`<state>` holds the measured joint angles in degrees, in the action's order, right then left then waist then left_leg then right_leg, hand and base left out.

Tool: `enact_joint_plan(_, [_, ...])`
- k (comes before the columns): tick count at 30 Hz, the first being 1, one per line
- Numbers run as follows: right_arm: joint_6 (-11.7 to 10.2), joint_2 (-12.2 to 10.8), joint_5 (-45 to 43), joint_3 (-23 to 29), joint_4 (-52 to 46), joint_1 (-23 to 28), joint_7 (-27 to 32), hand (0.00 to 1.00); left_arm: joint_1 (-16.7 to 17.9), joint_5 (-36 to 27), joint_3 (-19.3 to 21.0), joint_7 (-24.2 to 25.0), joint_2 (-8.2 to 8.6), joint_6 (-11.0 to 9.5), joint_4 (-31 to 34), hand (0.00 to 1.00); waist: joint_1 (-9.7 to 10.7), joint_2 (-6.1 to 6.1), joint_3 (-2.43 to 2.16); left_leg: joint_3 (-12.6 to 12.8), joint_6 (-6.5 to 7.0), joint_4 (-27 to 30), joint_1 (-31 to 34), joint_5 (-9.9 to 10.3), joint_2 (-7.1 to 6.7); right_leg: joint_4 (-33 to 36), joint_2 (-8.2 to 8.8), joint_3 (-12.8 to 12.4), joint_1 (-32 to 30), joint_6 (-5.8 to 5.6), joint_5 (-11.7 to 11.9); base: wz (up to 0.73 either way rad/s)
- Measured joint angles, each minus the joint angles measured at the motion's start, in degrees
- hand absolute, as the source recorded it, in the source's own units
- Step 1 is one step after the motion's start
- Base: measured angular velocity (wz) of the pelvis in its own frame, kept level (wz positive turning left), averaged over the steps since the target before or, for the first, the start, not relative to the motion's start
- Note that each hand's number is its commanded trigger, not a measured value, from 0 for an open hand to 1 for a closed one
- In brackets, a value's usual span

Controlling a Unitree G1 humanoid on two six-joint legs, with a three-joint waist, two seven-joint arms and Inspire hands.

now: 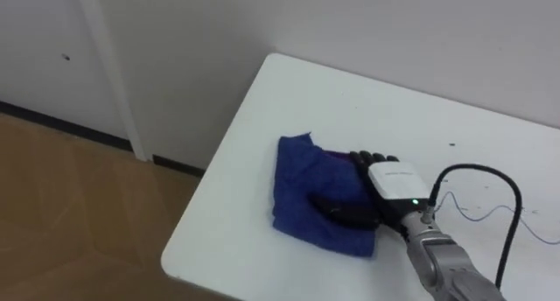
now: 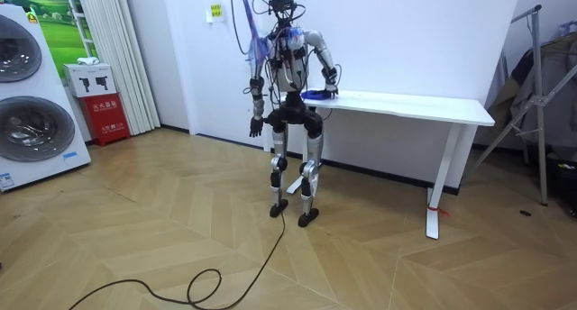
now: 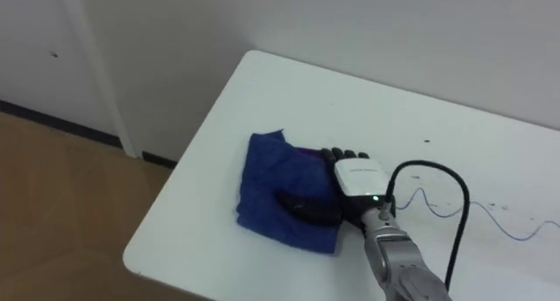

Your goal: Wipe table

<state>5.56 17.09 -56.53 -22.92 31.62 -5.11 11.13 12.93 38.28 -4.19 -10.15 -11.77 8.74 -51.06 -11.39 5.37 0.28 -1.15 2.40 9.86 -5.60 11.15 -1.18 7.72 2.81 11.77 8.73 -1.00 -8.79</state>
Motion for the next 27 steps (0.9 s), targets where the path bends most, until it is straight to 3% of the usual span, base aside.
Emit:
enact_joint_plan(11, [-1.5, -0.1, -2.6, 1.8, -3.2, 3.1, 2.4, 0.00, 0.2, -0.1, -0.1, 0.7, 0.04, -0.1, 0.1, 0.00, 0.9, -0.62, -0.26, 0.2, 0.52, -0.2, 0.0, -0.1, -0.50, 0.3, 0.16, 0.0, -0.2, -0.18, -0.1, -0.02])
enact_joint_plan(12, [-2.0, -0.1, -2.6, 1.8, -3.2, 3.2, 2.7, 0.89, 0.1, 0.0, -0.4, 0.7, 0.03, -0.2, 0.0, 0.00, 1.2, -0.79, -0.33, 0.3, 0.52, -0.2, -0.1, -0.1, -0.50, 0.2, 0.10, -0.1, -0.2, -0.18, -0.1, 0.00])
enact_joint_plan(13, [-2.1, -0.1, -2.6, 1.7, -3.3, 3.2, 2.9, 1.00, 0.1, 0.0, -0.5, 0.7, 0.07, -0.2, -0.1, 0.00, 1.3, -0.87, -0.38, 0.3, 0.52, -0.2, -0.1, -0.1, -0.49, 0.2, 0.09, -0.2, -0.2, -0.18, -0.1, 0.00])
enact_joint_plan(23, [-2.6, -0.2, -2.6, 1.8, -10.0, 4.8, 6.5, 1.00, -0.4, 0.0, -0.5, 1.0, 0.54, -0.5, -0.1, 0.00, 1.7, -0.92, -0.30, 0.8, 0.51, -1.2, -0.5, -0.1, -0.44, 0.0, -0.07, -0.6, -0.4, -0.18, -0.1, -0.02])
enact_joint_plan(27, [-4.3, -0.9, -2.4, 1.5, -12.6, 6.4, 7.2, 1.00, -0.6, 0.0, -0.4, 2.1, 0.61, -0.5, -0.1, 0.00, 1.6, -0.67, -0.20, 0.6, 0.52, -1.2, -0.5, -0.1, -0.48, 0.1, -0.05, -0.5, -0.3, -0.18, -0.1, 0.02])
